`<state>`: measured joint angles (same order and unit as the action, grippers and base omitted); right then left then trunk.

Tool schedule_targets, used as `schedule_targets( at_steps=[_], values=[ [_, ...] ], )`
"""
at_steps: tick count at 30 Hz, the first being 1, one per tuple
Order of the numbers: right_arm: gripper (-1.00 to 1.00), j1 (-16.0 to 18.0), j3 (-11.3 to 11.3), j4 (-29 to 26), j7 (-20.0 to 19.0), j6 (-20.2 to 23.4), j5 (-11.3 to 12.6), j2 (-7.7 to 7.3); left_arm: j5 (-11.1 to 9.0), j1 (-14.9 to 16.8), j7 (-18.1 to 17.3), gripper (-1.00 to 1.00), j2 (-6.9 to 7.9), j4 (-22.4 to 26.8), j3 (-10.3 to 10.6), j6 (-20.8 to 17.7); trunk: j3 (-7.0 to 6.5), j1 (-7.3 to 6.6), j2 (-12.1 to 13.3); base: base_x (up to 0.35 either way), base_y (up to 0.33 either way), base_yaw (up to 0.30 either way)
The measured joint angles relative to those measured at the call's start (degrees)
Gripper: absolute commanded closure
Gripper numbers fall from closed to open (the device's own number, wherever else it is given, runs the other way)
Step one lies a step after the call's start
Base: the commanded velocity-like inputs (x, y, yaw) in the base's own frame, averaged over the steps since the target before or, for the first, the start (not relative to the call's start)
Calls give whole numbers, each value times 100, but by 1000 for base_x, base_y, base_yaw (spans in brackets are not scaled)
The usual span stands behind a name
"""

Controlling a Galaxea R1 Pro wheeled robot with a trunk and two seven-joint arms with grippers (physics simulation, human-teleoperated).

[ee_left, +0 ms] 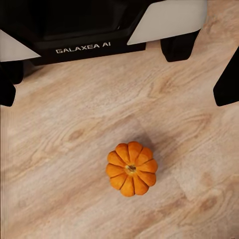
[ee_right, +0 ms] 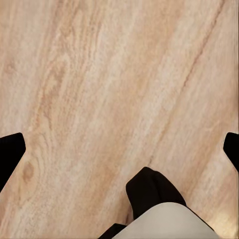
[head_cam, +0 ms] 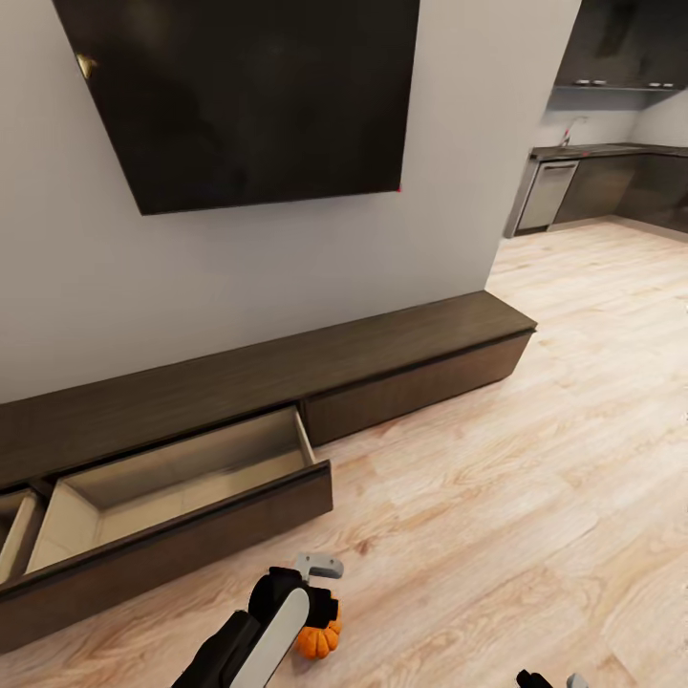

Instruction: Place each of the two pumpkins and all three candles from the living room inside a cabinet in the living room (use any cabinet), then make sure every cabinet is closed, and position the cauldron so it is next to a table in the living room.

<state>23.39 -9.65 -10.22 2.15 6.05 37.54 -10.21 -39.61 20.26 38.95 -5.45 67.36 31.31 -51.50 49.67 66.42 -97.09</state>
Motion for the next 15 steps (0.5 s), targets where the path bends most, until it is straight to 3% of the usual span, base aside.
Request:
schedule_targets(
  at_steps=[7,15],
  values=[
    [-100,0,1,0,-1,0,1,0,-1,0,0,-100,0,0,5,-1,0,0,0,21,-218,0],
    [-100,0,1,0,7,0,2,0,0,0,0,-100,0,0,9,-1,0,-1,0,178,-142,0]
  ],
)
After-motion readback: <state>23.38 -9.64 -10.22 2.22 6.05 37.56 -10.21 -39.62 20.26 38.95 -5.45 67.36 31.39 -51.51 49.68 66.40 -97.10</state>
